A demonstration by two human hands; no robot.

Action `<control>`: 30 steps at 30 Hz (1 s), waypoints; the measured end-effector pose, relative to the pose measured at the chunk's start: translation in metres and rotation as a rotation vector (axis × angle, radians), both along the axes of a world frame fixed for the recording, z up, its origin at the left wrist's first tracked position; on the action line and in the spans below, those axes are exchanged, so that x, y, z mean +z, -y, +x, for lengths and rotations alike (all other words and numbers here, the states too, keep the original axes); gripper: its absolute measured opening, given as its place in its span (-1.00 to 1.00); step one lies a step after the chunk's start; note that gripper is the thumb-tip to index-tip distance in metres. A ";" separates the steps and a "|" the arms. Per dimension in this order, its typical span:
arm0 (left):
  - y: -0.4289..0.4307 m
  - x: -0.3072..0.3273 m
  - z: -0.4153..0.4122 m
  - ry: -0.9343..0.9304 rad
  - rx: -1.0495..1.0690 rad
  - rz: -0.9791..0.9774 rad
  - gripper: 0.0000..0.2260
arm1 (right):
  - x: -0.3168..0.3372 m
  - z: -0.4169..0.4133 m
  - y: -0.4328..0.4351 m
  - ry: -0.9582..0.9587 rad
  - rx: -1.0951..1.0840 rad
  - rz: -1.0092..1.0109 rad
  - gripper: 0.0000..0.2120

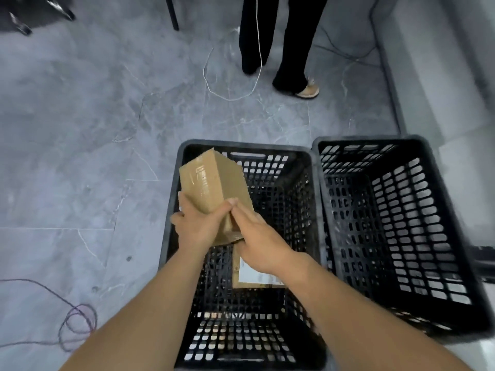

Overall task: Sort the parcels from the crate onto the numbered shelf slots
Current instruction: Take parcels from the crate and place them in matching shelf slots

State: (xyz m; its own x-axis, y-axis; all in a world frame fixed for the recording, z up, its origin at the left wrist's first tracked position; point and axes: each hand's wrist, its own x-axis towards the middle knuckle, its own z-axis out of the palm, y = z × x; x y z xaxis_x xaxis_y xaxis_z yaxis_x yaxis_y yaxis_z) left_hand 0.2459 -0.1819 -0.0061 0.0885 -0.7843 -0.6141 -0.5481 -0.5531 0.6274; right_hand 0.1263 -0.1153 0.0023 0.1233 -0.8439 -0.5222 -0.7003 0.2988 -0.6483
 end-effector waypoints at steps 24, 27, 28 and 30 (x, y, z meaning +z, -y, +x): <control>-0.020 0.232 0.024 -0.692 -0.106 -0.232 -0.29 | 0.222 -0.037 -0.026 0.774 -0.678 -0.294 -0.19; -0.022 0.246 0.015 -0.525 -0.202 -0.312 0.00 | 0.239 -0.030 -0.032 0.648 -0.718 -0.480 -0.37; -0.025 0.251 0.011 -0.507 -0.253 -0.317 0.10 | 0.244 -0.026 -0.033 0.563 -0.714 -0.524 -0.37; -0.031 0.260 0.001 -0.452 -0.300 -0.315 0.20 | 0.250 -0.018 -0.033 0.305 -0.708 -0.567 -0.26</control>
